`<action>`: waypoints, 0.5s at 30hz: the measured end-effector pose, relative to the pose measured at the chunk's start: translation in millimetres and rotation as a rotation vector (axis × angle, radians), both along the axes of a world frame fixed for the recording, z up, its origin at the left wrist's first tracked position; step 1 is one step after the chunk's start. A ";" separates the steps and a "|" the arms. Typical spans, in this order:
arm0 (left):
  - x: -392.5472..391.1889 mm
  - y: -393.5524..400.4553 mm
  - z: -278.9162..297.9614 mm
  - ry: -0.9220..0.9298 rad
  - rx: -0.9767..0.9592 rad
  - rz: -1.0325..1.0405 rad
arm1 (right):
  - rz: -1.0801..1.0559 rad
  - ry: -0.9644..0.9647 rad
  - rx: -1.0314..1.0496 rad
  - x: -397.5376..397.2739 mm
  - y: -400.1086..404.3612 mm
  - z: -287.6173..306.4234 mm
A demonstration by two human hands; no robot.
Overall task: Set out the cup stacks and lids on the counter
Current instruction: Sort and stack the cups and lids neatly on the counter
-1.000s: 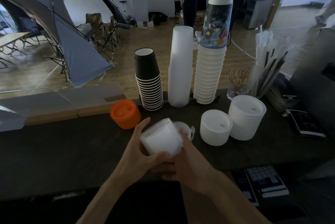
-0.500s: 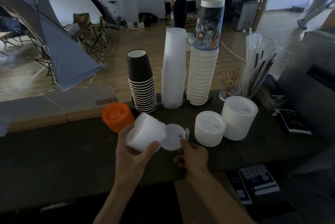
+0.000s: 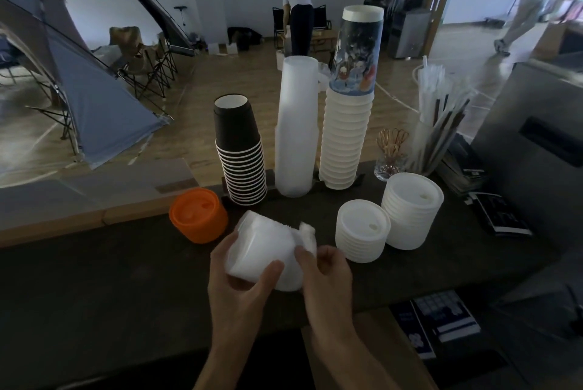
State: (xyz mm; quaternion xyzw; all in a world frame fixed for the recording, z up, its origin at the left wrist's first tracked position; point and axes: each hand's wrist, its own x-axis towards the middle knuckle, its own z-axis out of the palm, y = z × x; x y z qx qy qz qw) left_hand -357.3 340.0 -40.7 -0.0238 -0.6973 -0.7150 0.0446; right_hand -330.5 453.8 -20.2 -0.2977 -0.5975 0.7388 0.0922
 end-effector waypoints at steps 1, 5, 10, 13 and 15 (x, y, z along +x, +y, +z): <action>2.4 0.5 1.3 0.002 0.027 0.017 | -0.001 0.053 -0.032 2.9 -3.8 3.5; 9.9 2.7 10.4 0.014 0.088 0.051 | -0.020 0.240 -0.185 11.6 -17.4 12.1; 17.1 4.5 14.3 -0.019 0.132 0.095 | -0.026 0.327 -0.156 14.3 -29.2 10.7; 17.6 1.6 18.0 -0.032 0.157 0.125 | -0.001 0.335 -0.103 13.7 -28.7 7.8; 17.0 -2.4 21.7 -0.031 0.190 0.104 | 0.086 0.332 -0.046 12.7 -24.1 4.8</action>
